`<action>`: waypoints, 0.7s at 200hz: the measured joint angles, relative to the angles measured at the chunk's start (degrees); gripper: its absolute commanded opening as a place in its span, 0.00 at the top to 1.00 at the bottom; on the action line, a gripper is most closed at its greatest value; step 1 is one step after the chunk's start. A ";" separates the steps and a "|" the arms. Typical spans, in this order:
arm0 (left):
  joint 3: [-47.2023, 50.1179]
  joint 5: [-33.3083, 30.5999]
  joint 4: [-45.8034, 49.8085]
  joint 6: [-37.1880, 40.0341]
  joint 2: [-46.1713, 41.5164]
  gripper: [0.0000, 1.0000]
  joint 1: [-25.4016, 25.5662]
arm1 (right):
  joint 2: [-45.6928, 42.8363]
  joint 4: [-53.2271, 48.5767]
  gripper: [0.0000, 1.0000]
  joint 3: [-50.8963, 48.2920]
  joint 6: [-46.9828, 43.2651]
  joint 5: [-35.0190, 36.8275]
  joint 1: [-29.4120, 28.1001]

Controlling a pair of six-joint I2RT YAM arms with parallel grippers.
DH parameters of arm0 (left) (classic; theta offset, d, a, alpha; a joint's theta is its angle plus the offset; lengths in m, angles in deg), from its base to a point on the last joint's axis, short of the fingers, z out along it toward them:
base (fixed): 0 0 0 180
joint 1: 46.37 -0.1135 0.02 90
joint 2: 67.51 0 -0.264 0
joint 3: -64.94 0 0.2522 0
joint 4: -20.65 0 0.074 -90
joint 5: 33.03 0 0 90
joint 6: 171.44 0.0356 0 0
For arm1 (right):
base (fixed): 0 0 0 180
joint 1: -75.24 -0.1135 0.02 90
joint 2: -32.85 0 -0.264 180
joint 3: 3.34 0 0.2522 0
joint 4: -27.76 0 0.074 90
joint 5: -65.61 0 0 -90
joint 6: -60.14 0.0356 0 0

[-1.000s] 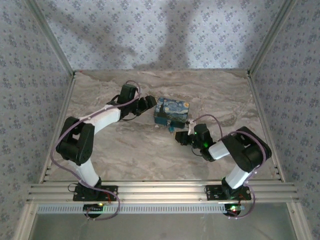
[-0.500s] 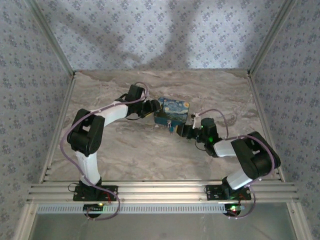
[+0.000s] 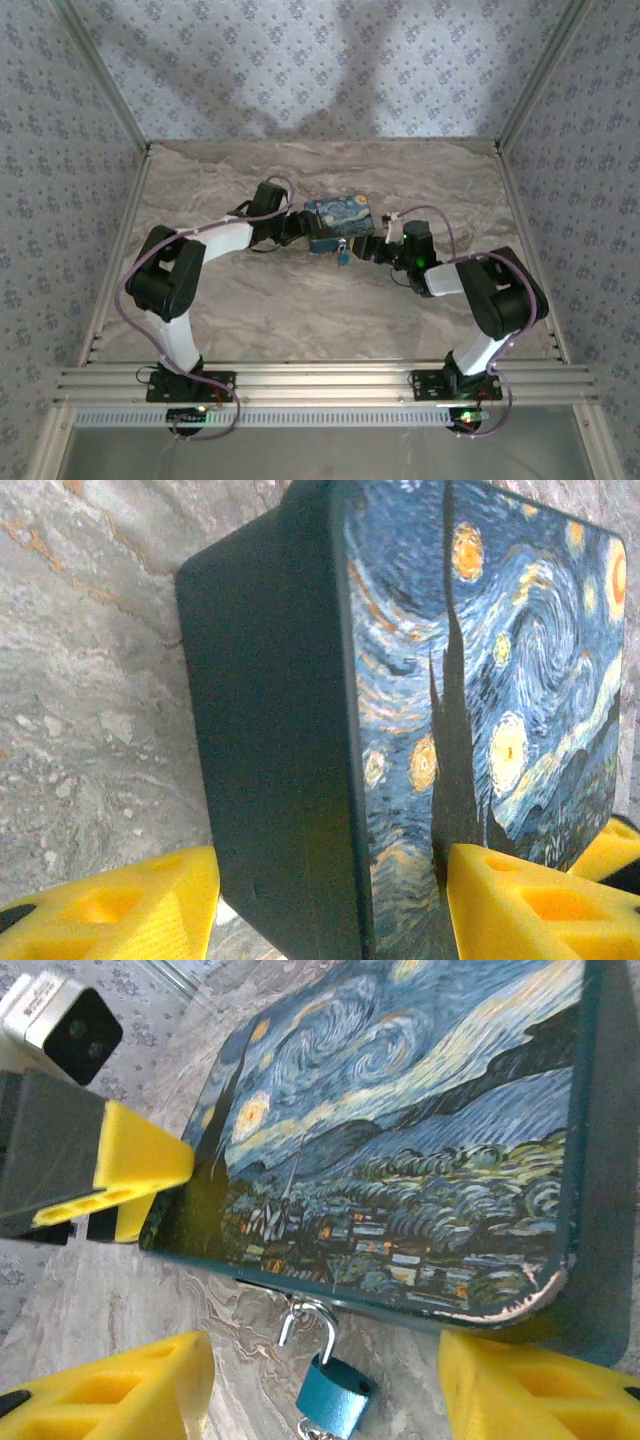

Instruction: Unlock a padlock with a key

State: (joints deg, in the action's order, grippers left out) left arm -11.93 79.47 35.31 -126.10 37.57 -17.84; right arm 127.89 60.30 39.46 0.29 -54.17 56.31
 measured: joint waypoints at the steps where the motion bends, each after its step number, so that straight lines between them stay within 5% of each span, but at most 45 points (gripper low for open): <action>1: 0.09 0.00 -0.07 0.00 -0.04 0.39 0.00 | 0.00 0.02 0.35 0.02 -0.02 -0.04 0.02; 52: 1.05 -0.39 1.36 -0.33 -1.66 0.36 0.15 | -1.68 0.11 0.25 -1.31 -0.85 -1.42 1.79; 140: -3.85 -1.81 8.39 1.64 -7.80 0.37 1.62 | -0.61 1.97 0.26 -3.28 0.52 -6.21 0.70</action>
State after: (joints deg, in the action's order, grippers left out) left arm -15.78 77.66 43.71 -124.46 29.77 -16.22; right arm 127.28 62.27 36.18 0.81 -60.37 57.01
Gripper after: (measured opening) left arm 0.645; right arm 0.748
